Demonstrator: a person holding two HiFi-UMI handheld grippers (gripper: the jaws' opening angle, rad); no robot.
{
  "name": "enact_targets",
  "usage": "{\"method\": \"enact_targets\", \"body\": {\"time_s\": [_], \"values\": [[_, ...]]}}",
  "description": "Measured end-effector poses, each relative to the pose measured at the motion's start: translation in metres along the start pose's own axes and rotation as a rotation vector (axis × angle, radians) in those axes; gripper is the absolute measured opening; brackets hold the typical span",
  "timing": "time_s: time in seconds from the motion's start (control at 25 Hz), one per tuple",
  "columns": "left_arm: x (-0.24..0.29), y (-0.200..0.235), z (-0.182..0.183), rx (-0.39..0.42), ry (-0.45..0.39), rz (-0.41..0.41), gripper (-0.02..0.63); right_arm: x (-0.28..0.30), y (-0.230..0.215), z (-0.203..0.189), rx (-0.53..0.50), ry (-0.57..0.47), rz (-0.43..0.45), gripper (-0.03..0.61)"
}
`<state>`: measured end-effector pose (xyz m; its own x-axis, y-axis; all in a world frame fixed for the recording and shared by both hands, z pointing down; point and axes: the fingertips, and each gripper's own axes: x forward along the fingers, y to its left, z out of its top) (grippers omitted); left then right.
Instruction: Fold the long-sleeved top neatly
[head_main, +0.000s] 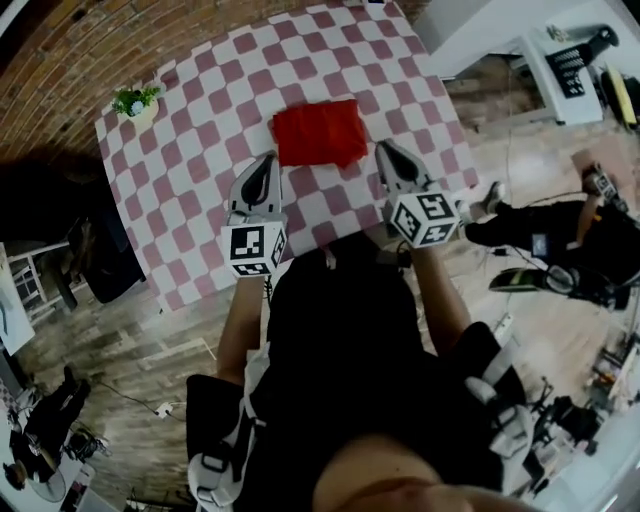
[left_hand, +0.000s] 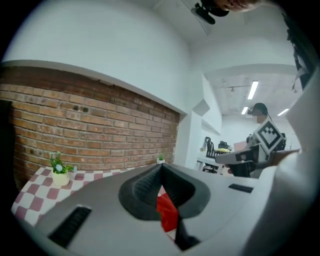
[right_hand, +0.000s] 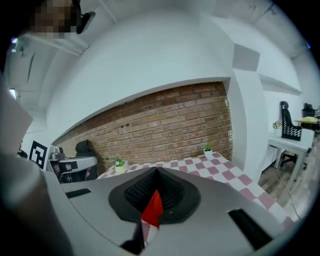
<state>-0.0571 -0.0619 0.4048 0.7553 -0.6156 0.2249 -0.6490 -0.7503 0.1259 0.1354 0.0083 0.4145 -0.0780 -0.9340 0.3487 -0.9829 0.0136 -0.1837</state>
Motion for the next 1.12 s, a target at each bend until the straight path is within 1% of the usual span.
{"method": "enact_targets", "body": {"time_s": [0.16, 0.32, 0.4, 0.52, 0.64, 0.76, 1.12], "values": [[-0.029, -0.013, 0.033, -0.001, -0.084, 0.023, 0.008, -0.034, 0.024, 0.025, -0.030, -0.063, -0.007, 0.008], [-0.047, -0.029, 0.049, 0.000, -0.123, 0.037, 0.008, -0.059, 0.034, 0.041, -0.035, -0.104, -0.008, 0.008], [-0.052, -0.037, 0.054, 0.005, -0.133, 0.044, 0.008, -0.070, 0.035, 0.045, -0.057, -0.118, -0.015, 0.008], [-0.055, -0.049, 0.052, -0.005, -0.124, 0.058, 0.008, -0.083, 0.033, 0.047, -0.085, -0.121, -0.019, 0.008], [-0.055, -0.061, 0.047, -0.016, -0.103, 0.067, 0.008, -0.089, 0.029, 0.044, -0.087, -0.111, -0.010, 0.008], [-0.054, -0.072, 0.040, -0.010, -0.077, 0.074, 0.008, -0.092, 0.022, 0.040, -0.082, -0.106, -0.009, 0.008], [-0.048, -0.093, 0.038, 0.000, -0.071, 0.081, 0.008, -0.096, 0.011, 0.033, -0.064, -0.097, 0.007, 0.008]]}}
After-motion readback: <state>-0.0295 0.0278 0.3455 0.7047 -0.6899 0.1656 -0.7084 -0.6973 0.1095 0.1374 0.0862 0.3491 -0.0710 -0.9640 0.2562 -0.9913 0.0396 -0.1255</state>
